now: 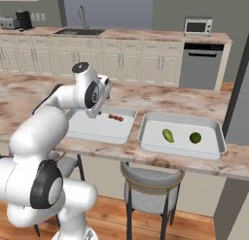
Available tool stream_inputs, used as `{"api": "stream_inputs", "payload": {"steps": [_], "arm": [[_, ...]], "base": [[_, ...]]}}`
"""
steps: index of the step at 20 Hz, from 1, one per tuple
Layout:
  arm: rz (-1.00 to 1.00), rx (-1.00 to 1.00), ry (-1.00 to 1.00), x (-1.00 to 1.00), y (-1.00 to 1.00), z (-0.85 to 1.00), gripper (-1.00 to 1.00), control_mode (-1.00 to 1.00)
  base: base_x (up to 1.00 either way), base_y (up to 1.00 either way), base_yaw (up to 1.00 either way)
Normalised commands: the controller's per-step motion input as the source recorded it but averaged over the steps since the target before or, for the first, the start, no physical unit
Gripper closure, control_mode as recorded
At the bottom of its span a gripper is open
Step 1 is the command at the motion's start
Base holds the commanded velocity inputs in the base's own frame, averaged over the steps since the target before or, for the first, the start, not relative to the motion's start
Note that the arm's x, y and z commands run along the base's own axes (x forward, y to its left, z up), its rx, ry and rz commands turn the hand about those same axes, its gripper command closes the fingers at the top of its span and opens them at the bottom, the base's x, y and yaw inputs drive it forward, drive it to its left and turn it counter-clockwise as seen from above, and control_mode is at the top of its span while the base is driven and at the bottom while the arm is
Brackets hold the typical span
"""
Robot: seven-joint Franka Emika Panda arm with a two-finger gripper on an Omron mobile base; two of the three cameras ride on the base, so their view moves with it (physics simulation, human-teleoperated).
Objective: Place the cold items (mango and lime) from the fridge in one tupperware on the dining counter. Place the warm items (kebab skewer and hot dog) in the stove area in another tupperware.
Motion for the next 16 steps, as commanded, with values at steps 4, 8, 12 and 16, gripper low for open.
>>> {"api": "stream_inputs", "payload": {"steps": [4,8,12,16], "arm": [[-0.06,0.03,0.00,-1.00,0.00,0.50,-1.00,-1.00],[-0.12,0.03,-0.09,-1.00,0.00,-0.11,-1.00,-1.00],[-0.12,0.04,-0.14,-1.00,0.01,-0.50,-1.00,-1.00],[-0.06,0.06,-0.16,-1.00,0.03,-0.46,-1.00,-1.00]], "base": [[0.00,0.00,0.00],[0.00,0.00,0.00],[0.00,0.00,0.00],[0.00,0.00,0.00]]}}
